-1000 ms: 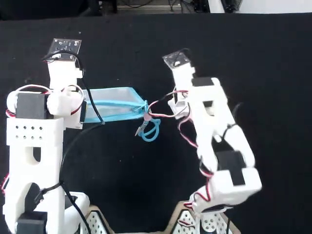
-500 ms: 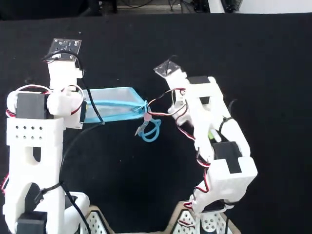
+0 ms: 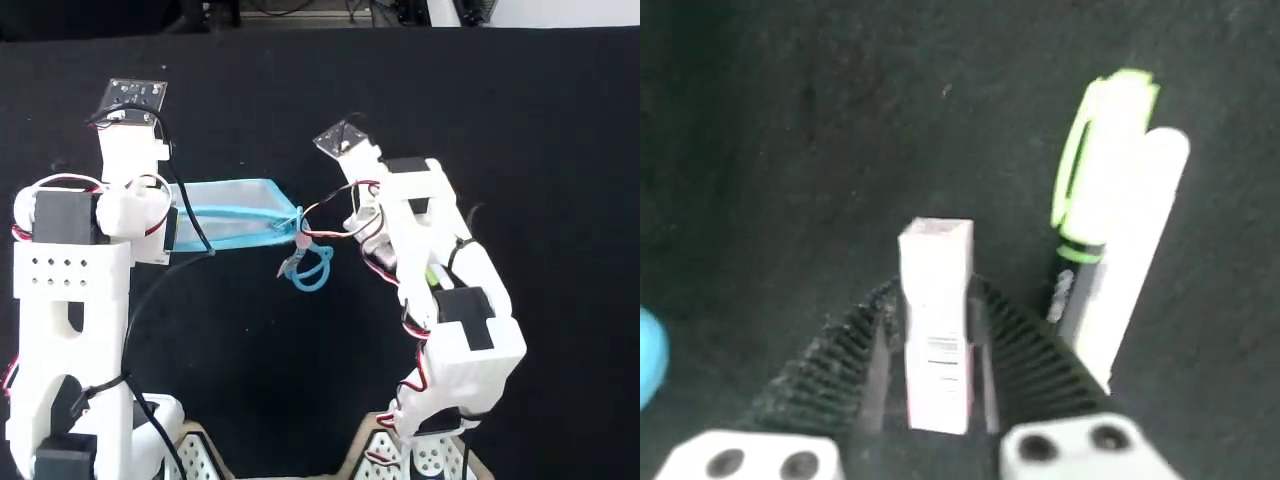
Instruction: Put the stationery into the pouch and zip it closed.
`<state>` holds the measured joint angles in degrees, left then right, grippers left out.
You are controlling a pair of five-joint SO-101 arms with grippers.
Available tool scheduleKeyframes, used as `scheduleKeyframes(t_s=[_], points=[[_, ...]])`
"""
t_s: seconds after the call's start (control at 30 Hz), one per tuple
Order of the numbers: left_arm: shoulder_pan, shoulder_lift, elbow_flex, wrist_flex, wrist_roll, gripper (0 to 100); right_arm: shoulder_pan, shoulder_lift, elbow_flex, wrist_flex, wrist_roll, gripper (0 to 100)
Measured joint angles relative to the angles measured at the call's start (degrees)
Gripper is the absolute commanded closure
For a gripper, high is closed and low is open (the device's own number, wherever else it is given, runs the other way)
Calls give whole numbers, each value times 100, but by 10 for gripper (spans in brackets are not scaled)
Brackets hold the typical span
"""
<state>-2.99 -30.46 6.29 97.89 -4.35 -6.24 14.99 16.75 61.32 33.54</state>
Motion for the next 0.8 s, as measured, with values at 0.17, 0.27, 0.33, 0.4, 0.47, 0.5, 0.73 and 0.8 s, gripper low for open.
scheduleKeyframes(t_s=[0.17,0.27,0.33,0.4,0.47,0.5,0.73,0.8], points=[[0,0,0,0,0,970,123,-185,0,527,9,987],[0,0,0,0,0,970,220,-571,44,756,0,986],[0,0,0,0,0,970,202,-826,264,844,0,985],[0,0,0,0,0,970,193,-976,563,826,0,962],[0,0,0,0,0,970,141,-1011,844,668,0,897],[0,0,0,0,0,970,97,-1011,967,598,0,865],[0,0,0,0,0,970,-105,-765,1099,360,0,811],[0,0,0,0,0,970,-123,-615,1055,360,0,811]])
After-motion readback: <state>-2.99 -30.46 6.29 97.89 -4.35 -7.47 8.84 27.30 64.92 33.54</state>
